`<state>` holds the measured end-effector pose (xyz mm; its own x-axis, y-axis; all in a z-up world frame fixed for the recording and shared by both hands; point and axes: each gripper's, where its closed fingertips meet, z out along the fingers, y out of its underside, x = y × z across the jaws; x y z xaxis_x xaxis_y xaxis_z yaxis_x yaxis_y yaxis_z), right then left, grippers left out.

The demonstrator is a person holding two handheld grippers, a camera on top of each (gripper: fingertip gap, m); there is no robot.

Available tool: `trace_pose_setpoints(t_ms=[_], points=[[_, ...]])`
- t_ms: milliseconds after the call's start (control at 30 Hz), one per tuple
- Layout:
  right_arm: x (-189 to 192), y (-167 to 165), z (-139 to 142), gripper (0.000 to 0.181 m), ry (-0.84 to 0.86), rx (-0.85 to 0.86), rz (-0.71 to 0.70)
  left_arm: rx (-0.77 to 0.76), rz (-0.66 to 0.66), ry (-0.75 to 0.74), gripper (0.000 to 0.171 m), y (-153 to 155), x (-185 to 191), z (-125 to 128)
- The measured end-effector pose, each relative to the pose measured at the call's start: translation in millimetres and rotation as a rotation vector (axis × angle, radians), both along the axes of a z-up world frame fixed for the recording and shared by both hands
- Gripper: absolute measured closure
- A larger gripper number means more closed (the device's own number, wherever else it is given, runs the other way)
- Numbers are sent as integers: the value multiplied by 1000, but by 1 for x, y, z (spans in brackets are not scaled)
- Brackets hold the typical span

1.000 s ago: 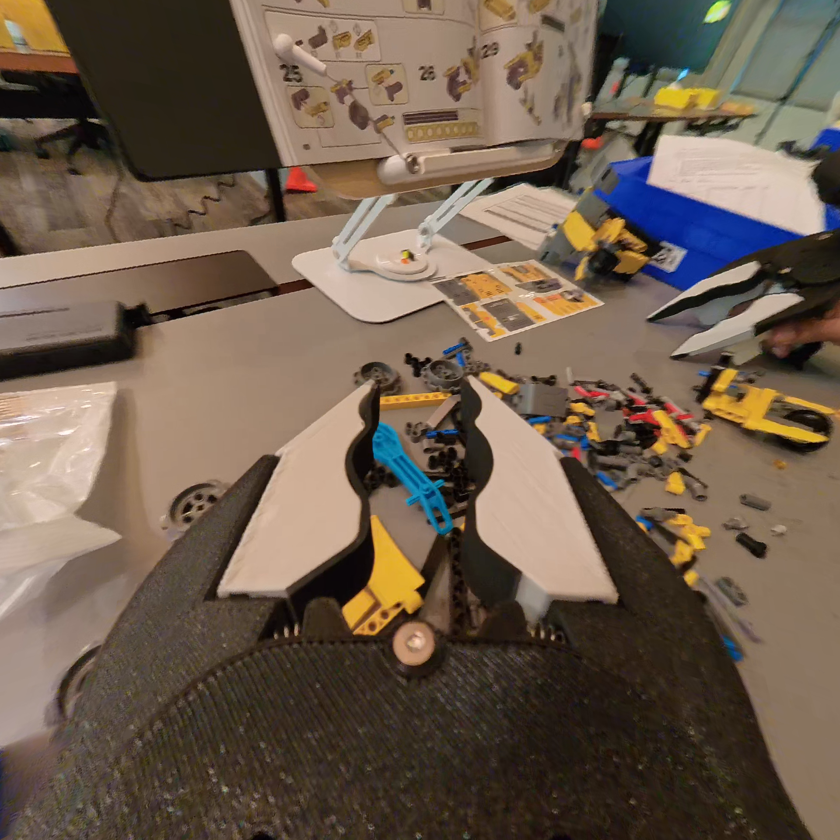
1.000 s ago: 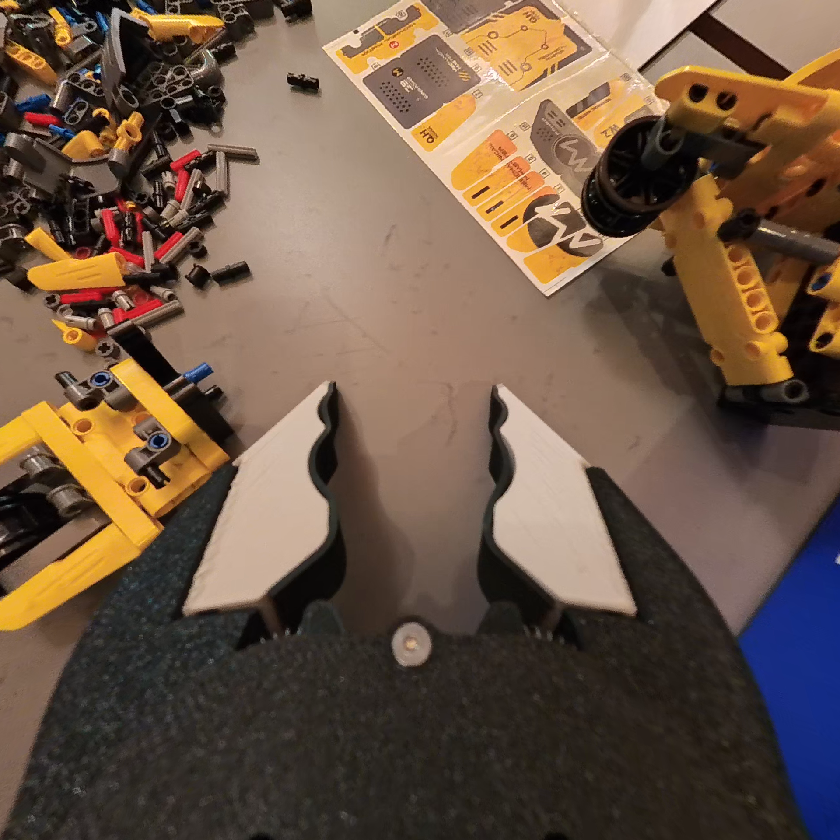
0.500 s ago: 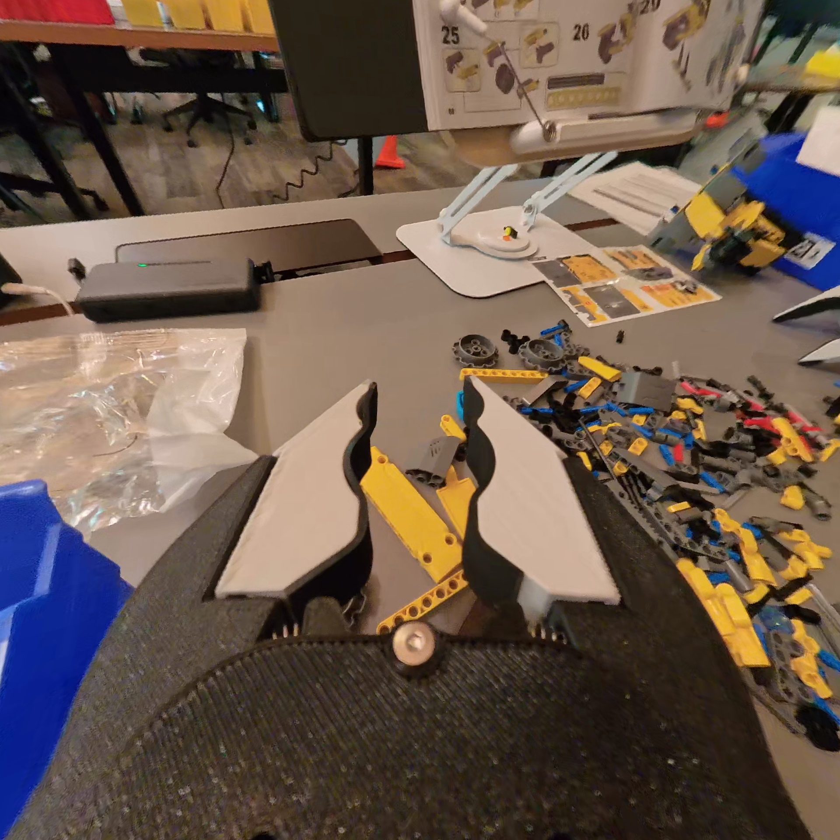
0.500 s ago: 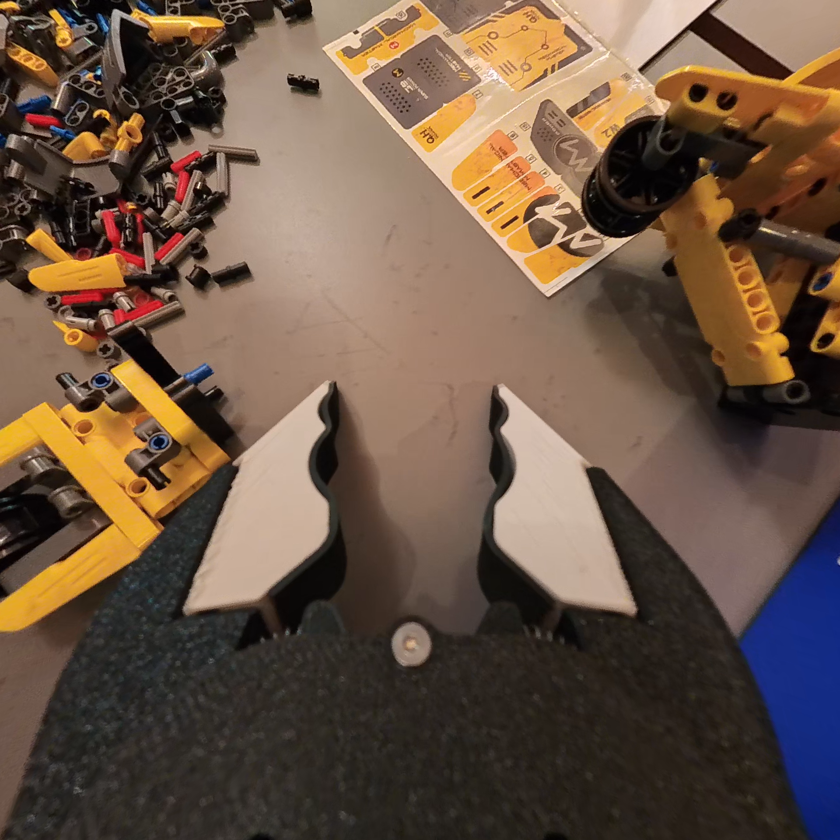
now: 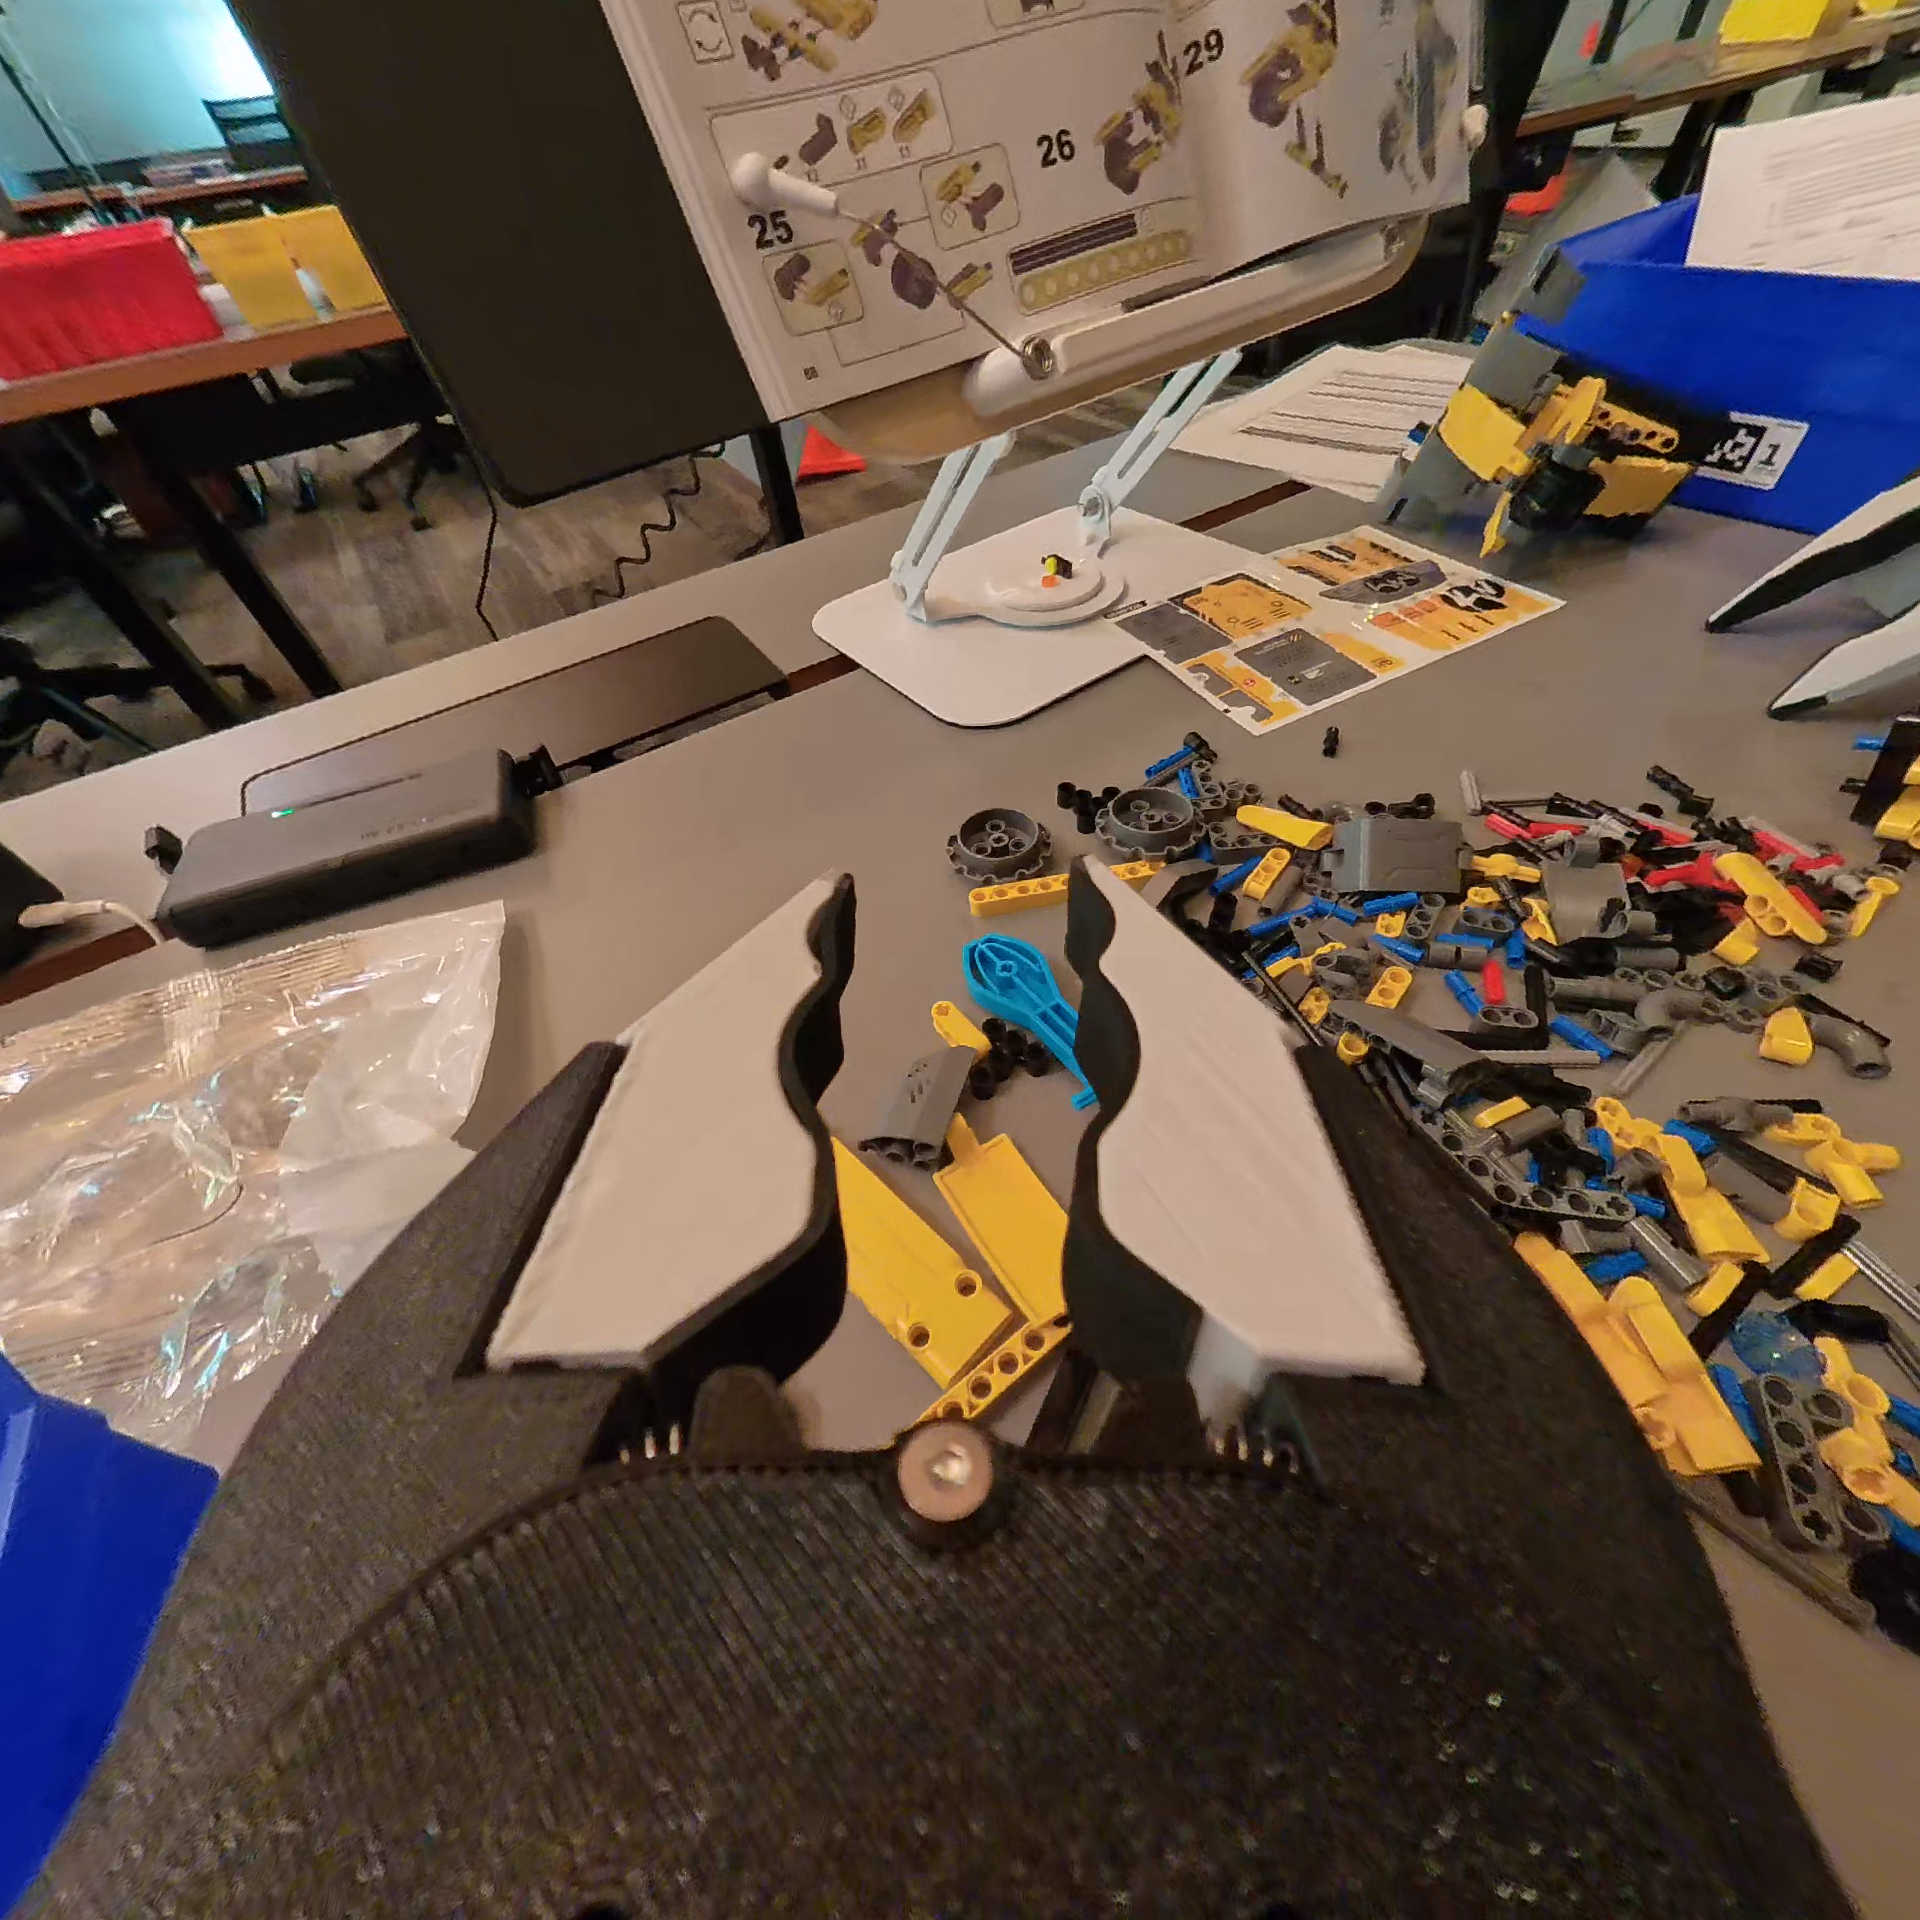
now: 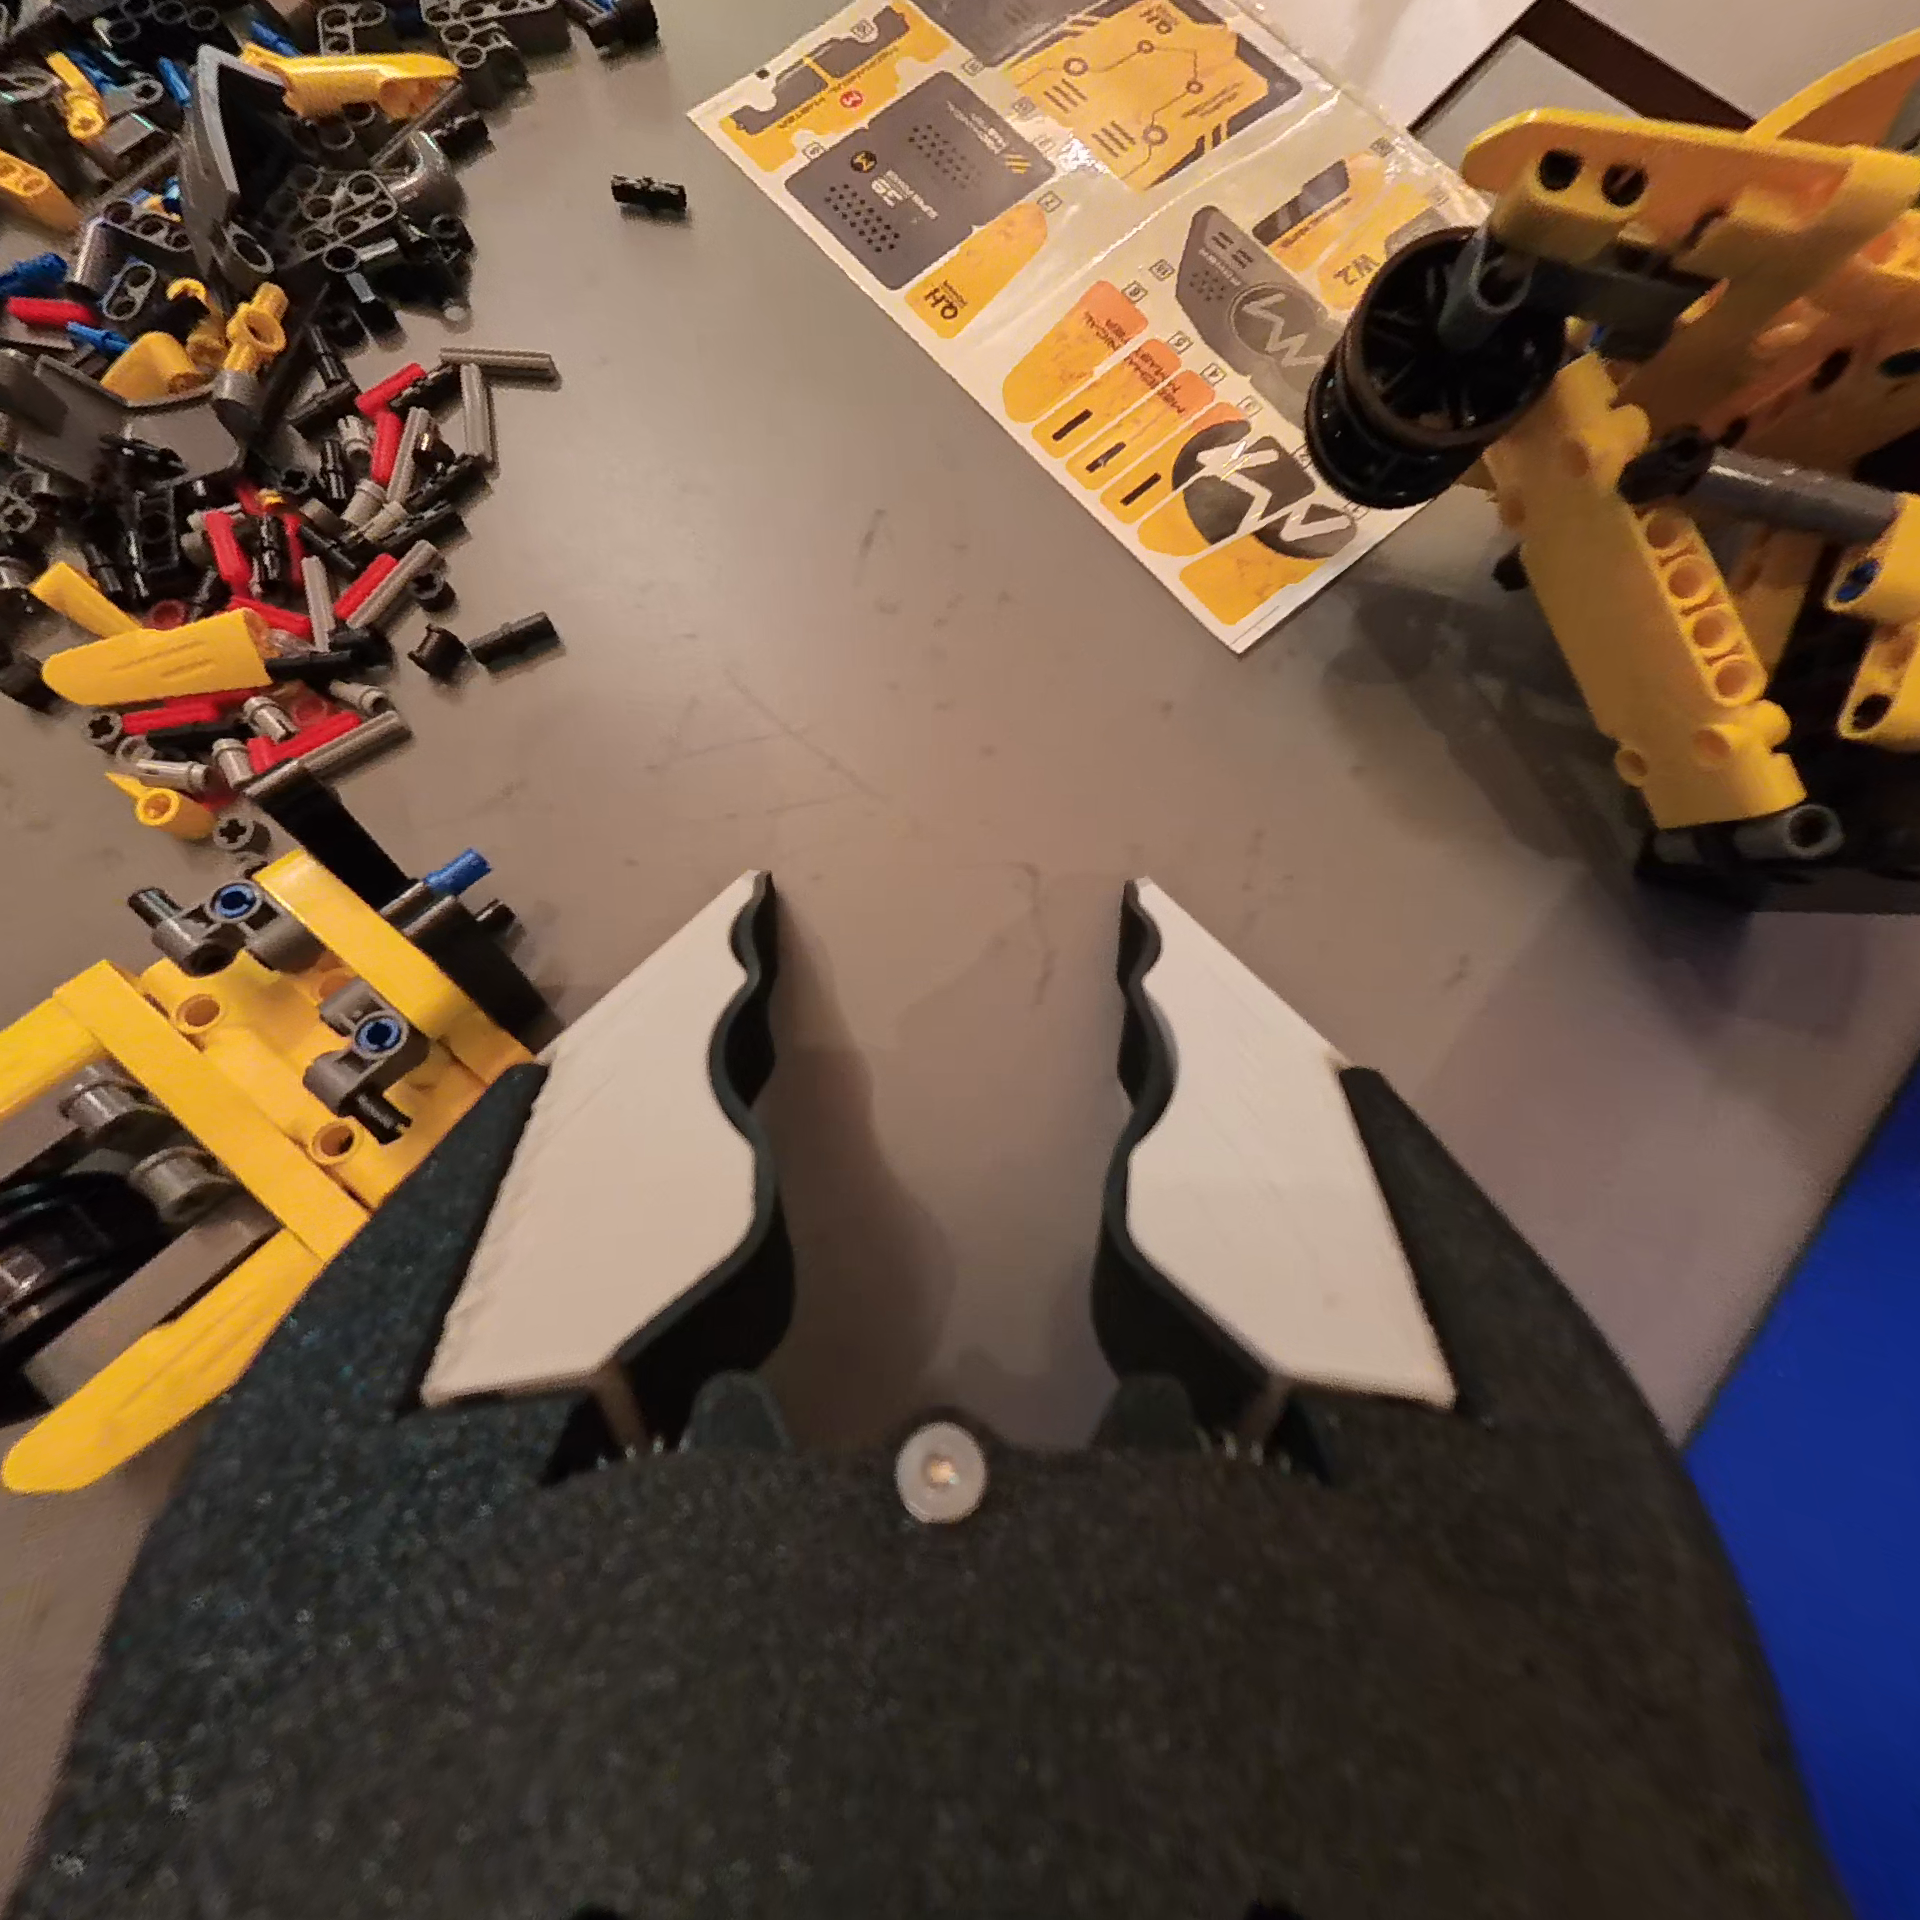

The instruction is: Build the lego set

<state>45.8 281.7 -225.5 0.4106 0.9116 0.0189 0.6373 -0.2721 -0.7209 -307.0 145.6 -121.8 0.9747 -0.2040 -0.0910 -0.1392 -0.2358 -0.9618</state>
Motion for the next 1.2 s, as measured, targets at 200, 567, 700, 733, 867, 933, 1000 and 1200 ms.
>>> trace_pose_setpoints(t_ms=[200, 567, 700, 733, 867, 933, 1000, 1200], points=[[0, 0, 0, 115, 0, 0, 0, -11, -16, -48, 133, 1, 0, -3], [0, 0, 0, 115, -1, 2, 0, -72, -45, -106, 131, 4, 5, -14], [0, 0, 0, 115, -2, 5, -1, -101, -40, -92, 131, 5, 5, -21], [0, 0, 0, 115, -1, 3, -4, -108, -40, -88, 132, 6, 5, -22], [0, 0, 0, 115, -1, 3, -9, -140, -38, -88, 131, 8, 4, -32], [0, 0, 0, 115, 0, 1, -9, -156, -39, -94, 132, 9, 3, -36], [0, 0, 0, 115, 0, 1, -9, -170, -38, -97, 131, 10, 3, -40], [0, 0, 0, 115, 0, 1, -7, -178, -36, -80, 131, 10, 4, -42]])
